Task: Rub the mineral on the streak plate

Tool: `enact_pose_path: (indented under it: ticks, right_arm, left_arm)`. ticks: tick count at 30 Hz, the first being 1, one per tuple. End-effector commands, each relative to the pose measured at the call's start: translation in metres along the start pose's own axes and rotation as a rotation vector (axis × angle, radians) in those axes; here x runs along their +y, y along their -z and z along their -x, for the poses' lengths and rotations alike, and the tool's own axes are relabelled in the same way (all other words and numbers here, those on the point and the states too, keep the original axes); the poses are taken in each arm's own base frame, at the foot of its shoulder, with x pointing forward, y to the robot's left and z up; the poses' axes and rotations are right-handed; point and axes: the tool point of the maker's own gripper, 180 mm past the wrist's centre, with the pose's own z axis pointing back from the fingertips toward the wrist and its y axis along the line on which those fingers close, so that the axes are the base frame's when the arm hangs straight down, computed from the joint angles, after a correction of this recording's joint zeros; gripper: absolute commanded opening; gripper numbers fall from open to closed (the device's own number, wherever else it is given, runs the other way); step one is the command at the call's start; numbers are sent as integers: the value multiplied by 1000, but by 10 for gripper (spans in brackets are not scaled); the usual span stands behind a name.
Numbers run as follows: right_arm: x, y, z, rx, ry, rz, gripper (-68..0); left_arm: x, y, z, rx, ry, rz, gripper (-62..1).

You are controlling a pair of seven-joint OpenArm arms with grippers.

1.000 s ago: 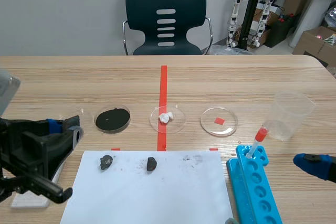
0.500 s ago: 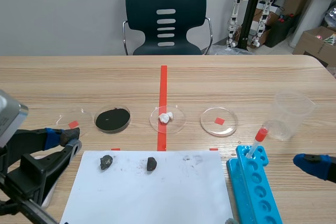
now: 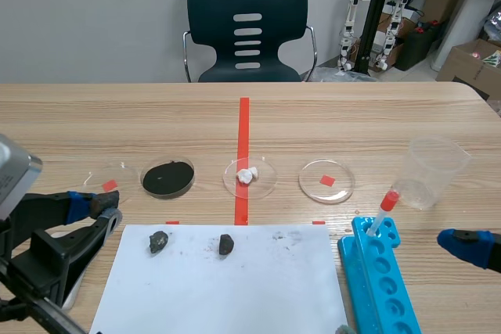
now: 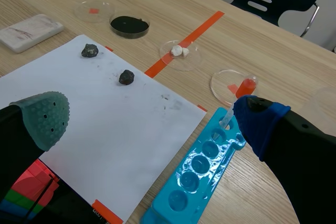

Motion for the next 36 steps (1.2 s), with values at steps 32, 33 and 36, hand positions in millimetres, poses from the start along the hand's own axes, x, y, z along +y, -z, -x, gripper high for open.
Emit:
enact_pose_path:
  ticks: [32, 33, 36]
  right_arm:
    - [-3, 1, -8, -30, -4, 9, 4]
    - [-3, 1, -8, -30, -4, 9, 4]
    - [-3, 1, -8, -30, -4, 9, 4]
  left_arm:
    - [-3, 0, -5, -18, 19, 6, -552]
    - [-3, 0, -5, -18, 19, 6, -552]
    - [-3, 0, -5, -18, 19, 6, -552]
